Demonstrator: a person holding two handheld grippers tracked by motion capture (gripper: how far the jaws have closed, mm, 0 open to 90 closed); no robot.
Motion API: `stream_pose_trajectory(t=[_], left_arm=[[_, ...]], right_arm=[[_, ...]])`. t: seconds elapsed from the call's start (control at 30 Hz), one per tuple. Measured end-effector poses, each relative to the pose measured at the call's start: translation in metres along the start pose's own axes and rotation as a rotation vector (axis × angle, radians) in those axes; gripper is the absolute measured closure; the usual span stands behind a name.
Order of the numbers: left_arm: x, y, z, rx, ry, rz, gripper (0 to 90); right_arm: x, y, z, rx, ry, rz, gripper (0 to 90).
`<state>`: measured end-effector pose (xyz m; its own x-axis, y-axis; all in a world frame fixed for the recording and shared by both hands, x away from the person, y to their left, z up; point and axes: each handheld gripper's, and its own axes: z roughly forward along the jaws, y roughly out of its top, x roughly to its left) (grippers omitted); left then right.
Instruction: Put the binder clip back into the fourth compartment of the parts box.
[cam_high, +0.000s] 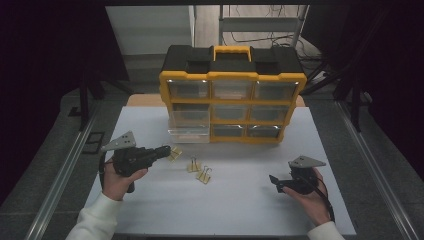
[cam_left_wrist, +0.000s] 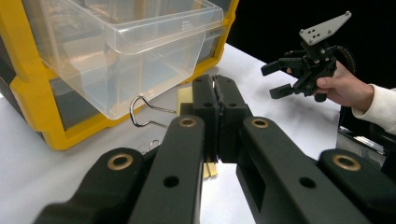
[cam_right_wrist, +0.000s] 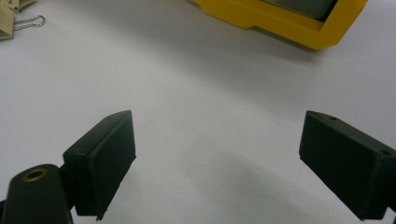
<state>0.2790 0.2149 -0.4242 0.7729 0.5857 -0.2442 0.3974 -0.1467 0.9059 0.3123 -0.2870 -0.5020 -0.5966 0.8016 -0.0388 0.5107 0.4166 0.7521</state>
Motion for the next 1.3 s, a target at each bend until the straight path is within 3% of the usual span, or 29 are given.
stream_pose_trajectory(t=[1.3], left_arm=[[-0.01,0.024,0.0,-0.079,-0.023,0.02,88.5]], right_arm=[[0.0,0.0,-0.001,-0.004,0.0,0.001,11.4]])
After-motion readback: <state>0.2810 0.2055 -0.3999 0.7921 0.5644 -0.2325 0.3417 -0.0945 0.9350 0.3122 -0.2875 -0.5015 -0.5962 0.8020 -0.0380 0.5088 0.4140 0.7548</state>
